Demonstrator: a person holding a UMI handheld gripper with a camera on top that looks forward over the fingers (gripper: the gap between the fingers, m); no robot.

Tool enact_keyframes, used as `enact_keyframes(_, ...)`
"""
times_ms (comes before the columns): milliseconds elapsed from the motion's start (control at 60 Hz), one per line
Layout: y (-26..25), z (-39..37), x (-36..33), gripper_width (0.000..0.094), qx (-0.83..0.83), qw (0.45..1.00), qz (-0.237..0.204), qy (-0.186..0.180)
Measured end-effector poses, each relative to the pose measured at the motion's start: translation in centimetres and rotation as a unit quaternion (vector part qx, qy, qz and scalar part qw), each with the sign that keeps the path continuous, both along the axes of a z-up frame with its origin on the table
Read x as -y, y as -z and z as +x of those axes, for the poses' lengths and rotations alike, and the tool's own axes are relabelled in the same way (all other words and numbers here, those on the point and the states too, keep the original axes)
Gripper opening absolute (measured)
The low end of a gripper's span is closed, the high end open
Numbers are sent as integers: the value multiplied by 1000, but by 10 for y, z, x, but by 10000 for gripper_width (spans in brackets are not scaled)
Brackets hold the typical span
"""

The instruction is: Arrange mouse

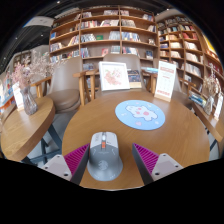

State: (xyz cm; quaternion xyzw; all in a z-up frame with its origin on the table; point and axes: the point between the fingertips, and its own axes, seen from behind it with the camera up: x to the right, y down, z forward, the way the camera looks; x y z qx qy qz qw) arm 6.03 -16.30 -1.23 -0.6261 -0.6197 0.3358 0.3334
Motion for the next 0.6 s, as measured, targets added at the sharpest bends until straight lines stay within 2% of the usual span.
enact_keyframes(67, 0, 0, 1, 842, 1, 1000, 6, -3)
enact_keyframes(133, 1, -2, 6, 754, 1, 1000, 5, -8)
enact_keyframes(183, 1, -1, 11, 629, 2, 1000, 4, -17)
enact_keyframes(200, 1, -1, 14, 488, 4, 1000, 4, -22)
enact_keyframes(300, -2, 1, 13, 443, 16, 999, 20, -20)
enact_keyframes(400, -13, 7, 17, 438, 24, 999, 5, -27)
enact_keyframes(483, -38, 4, 15, 440, 13, 999, -14, -27)
enact_keyframes(600, -88, -25, -6, 439, -21, 999, -13, -22)
